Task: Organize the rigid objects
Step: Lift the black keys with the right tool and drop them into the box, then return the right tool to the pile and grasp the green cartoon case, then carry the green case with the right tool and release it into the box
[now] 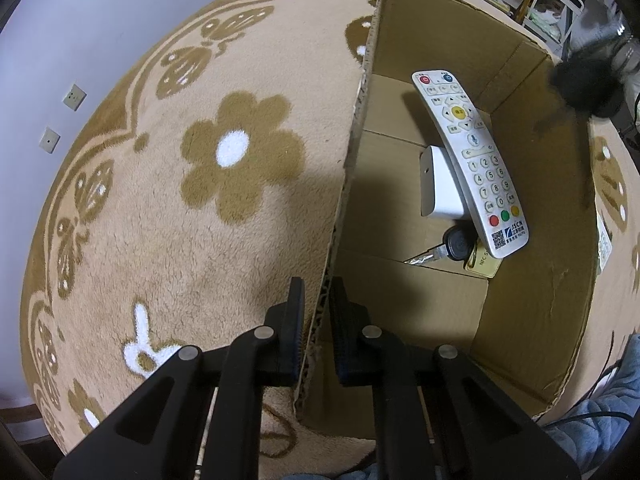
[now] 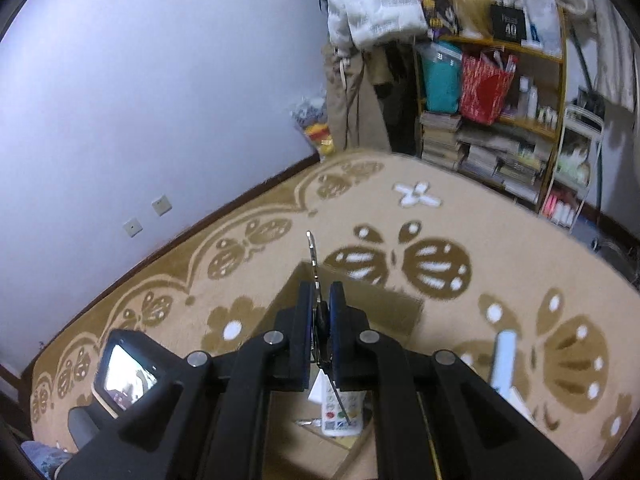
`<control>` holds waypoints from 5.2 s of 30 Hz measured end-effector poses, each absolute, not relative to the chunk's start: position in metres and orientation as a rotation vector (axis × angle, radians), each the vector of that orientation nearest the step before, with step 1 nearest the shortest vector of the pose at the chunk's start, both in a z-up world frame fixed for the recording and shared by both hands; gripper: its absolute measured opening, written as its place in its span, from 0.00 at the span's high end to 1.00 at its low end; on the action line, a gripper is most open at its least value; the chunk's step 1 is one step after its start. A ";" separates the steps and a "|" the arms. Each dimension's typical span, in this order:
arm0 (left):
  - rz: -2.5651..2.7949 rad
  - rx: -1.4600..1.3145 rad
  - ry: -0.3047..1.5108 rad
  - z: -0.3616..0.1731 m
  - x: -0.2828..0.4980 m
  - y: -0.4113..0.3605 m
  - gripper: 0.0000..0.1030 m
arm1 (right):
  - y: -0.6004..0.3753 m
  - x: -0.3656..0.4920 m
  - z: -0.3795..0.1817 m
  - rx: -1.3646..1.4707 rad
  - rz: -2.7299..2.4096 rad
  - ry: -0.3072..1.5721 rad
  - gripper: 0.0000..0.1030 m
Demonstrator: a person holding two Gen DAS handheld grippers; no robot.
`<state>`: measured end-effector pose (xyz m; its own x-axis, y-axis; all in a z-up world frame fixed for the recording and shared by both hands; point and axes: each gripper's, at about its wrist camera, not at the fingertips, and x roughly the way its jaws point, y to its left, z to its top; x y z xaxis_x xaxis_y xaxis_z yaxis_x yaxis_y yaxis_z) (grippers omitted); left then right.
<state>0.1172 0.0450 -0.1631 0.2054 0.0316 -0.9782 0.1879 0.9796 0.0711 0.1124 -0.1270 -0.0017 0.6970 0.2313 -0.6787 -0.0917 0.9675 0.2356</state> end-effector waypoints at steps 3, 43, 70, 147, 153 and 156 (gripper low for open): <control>-0.109 0.189 1.362 -0.163 0.117 0.045 0.89 | -0.128 0.114 -0.021 0.227 0.195 0.824 0.91; -0.104 0.174 1.369 -0.162 0.120 0.047 0.89 | -0.226 0.057 -0.055 0.221 -0.160 1.000 0.04; -0.101 0.188 1.366 -0.162 0.118 0.046 0.88 | -0.260 0.043 -0.172 0.310 -0.387 1.214 0.04; -0.097 0.175 1.364 -0.162 0.118 0.047 0.88 | -0.174 0.070 0.006 0.233 -0.093 0.853 0.35; -0.097 0.177 1.364 -0.162 0.118 0.047 0.88 | -0.146 0.091 0.019 0.177 -0.018 0.828 0.35; -0.097 0.180 1.364 -0.162 0.119 0.047 0.88 | -0.135 0.098 0.016 0.158 0.011 0.833 0.35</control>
